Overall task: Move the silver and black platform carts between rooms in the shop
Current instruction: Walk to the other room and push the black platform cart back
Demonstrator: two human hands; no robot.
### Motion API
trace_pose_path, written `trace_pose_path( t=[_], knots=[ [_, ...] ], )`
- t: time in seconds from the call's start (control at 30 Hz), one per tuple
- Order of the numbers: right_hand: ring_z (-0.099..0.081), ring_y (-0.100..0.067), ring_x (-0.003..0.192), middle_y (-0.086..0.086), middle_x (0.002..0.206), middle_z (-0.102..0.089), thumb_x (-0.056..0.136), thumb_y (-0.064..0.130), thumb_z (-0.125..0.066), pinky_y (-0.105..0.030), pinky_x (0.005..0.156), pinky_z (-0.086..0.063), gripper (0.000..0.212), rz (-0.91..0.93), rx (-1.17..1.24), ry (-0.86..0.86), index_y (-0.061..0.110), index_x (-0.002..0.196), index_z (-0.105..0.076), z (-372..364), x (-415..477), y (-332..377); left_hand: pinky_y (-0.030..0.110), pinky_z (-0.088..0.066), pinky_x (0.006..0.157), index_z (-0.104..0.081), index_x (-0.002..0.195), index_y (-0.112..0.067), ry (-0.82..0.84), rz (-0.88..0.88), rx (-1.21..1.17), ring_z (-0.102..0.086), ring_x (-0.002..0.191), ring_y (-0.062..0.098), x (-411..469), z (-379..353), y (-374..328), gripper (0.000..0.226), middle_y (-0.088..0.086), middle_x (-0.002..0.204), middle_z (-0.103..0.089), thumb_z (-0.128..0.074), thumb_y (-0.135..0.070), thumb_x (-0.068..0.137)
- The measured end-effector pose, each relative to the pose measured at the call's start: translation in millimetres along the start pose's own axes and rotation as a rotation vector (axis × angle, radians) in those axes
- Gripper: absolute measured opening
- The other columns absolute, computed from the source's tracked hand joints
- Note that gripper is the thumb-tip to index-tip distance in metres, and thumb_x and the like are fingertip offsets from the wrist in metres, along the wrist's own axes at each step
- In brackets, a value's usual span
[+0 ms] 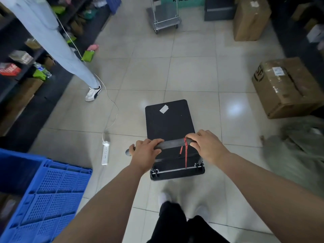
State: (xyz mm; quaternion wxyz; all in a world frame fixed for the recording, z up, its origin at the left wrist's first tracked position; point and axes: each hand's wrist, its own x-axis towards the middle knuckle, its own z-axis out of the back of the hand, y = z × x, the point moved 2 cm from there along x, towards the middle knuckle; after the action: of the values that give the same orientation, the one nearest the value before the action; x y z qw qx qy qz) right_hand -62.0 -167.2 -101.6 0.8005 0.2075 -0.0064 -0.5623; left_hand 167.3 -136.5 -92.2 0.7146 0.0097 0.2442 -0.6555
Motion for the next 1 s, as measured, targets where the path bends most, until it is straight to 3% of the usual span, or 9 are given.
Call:
trace_pose_path(
  t=[0.53,1.0],
  knots=[
    [-0.051,-0.025,0.102,-0.005,0.111,-0.058,0.099,0.03,-0.041,-0.037,0.089,-0.045,0.03,-0.042,-0.019,0.048,0.03,0.129,-0.047,74.8,236.0,-25.2,0.052,-0.02,0.11,-0.046,0.127,-0.052,0.028,-0.024,0.033,-0.042,0.116,0.024,233.9,99.3,4.7,0.034,-0.007,0.116,-0.055,-0.041,-0.034,0.098],
    [-0.05,-0.026,0.104,-0.004,0.112,-0.057,0.1,0.032,-0.036,-0.038,0.089,-0.043,0.032,-0.045,-0.019,-0.031,0.033,0.13,-0.045,140.9,441.5,-82.8,0.05,-0.022,0.108,-0.045,0.127,-0.052,0.028,-0.04,0.065,-0.042,0.114,0.023,450.7,179.9,-18.6,0.035,-0.007,0.114,-0.055,-0.04,-0.035,0.098]
  ],
)
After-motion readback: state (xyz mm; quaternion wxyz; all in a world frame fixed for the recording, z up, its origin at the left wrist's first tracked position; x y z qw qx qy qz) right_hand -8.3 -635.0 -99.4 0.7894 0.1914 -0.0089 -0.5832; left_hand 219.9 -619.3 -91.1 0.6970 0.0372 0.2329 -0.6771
